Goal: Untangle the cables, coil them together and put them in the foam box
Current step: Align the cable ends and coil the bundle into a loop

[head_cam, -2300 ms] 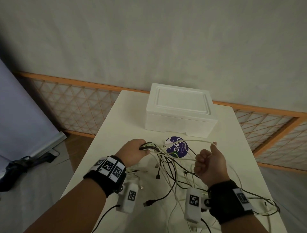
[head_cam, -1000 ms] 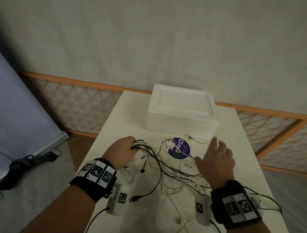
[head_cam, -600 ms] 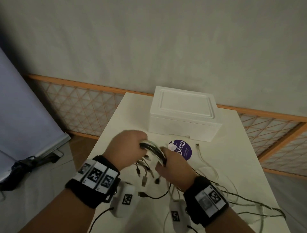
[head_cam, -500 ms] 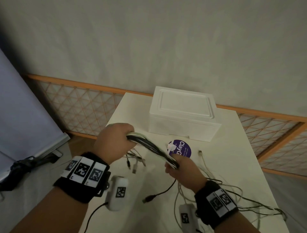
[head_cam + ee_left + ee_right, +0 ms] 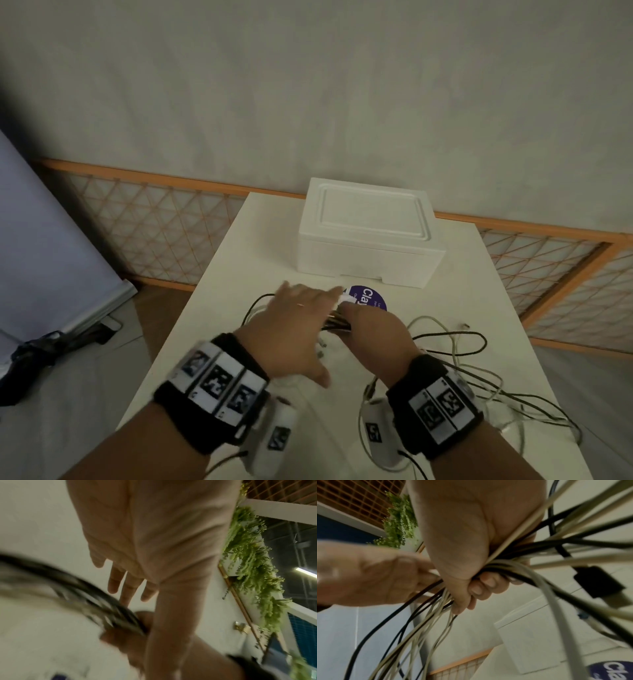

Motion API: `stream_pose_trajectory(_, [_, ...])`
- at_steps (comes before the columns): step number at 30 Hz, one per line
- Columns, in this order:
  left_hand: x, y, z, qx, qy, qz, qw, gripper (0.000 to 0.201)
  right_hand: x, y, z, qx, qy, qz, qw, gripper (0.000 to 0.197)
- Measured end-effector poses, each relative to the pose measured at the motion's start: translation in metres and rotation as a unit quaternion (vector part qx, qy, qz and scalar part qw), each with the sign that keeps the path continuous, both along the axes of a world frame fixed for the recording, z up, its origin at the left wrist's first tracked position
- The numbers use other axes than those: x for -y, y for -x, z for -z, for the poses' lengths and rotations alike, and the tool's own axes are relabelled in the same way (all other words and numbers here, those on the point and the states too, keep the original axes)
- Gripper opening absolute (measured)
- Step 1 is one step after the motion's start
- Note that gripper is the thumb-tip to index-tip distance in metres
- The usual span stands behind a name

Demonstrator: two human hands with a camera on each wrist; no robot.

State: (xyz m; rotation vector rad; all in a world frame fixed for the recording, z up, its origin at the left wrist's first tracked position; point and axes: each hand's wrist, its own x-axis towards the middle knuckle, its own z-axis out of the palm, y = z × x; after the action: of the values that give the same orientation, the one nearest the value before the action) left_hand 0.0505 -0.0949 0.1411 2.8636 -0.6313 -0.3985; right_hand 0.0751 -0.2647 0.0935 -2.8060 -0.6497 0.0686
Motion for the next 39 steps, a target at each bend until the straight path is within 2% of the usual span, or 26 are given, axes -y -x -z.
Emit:
stream_pose_trajectory(2, [0.021,-0.001,0.016,0.035,0.022,-0.005,0.999,0.106,-0.008,0.002,-0.006,0.017,0.001,-0.028,0.999,0.024])
stream_pose_trajectory(5, [0.019,-0.007,0.028,0.097,0.084,-0.077,0.989,0.052,-0.011,0.007,-0.01,0.056,-0.001,-0.03,0.998,0.025])
stream_pose_trajectory(7, [0.018,-0.008,0.024,0.118,0.063,-0.075,0.988,0.027,-0.011,0.008,-0.009,0.083,-0.032,-0.025,0.996,0.022])
stream_pose_trajectory(9, [0.017,-0.011,0.018,0.136,0.046,-0.075,0.987,0.014,-0.011,0.008,-0.007,0.11,-0.059,-0.028,0.992,0.021])
stream_pose_trajectory(12, [0.006,-0.018,0.009,0.16,0.046,-0.116,0.979,0.003,-0.004,0.006,0.003,0.123,-0.063,0.001,0.99,0.035])
stream_pose_trajectory(15, [-0.012,-0.021,0.004,0.161,0.078,-0.161,0.971,0.01,0.014,0.005,0.021,0.13,-0.058,0.059,0.988,0.04])
stream_pose_trajectory(20, [-0.037,-0.031,-0.009,0.166,0.124,-0.241,0.948,0.017,0.053,0.006,0.062,0.069,-0.104,0.123,0.985,0.025])
stream_pose_trajectory(23, [-0.059,-0.043,-0.023,0.206,0.157,-0.289,0.922,0.018,0.093,0.012,0.084,0.004,-0.017,0.178,0.984,0.016])
stream_pose_trajectory(27, [-0.055,-0.049,-0.028,0.224,0.146,-0.287,0.92,0.015,0.119,0.015,0.092,-0.037,0.103,0.212,0.971,0.027])
stream_pose_trajectory(29, [-0.049,-0.053,-0.03,0.216,0.163,-0.293,0.917,0.014,0.119,0.009,0.077,-0.085,0.09,0.218,0.968,0.047])
stream_pose_trajectory(31, [-0.045,-0.058,-0.034,0.214,0.171,-0.296,0.915,0.022,0.116,0.0,0.051,-0.113,0.022,0.214,0.97,0.076])
stream_pose_trajectory(33, [-0.04,-0.062,-0.043,0.227,0.169,-0.287,0.915,0.028,0.109,-0.006,0.012,-0.061,-0.043,0.156,0.985,0.098])
stream_pose_trajectory(36, [-0.025,-0.064,-0.061,0.25,0.157,-0.26,0.92,0.024,0.084,-0.009,-0.051,0.021,-0.155,0.008,0.988,0.106])
stream_pose_trajectory(39, [-0.008,-0.069,-0.077,0.256,0.163,-0.219,0.927,0.023,0.049,-0.02,-0.08,-0.02,-0.28,-0.089,0.956,0.106])
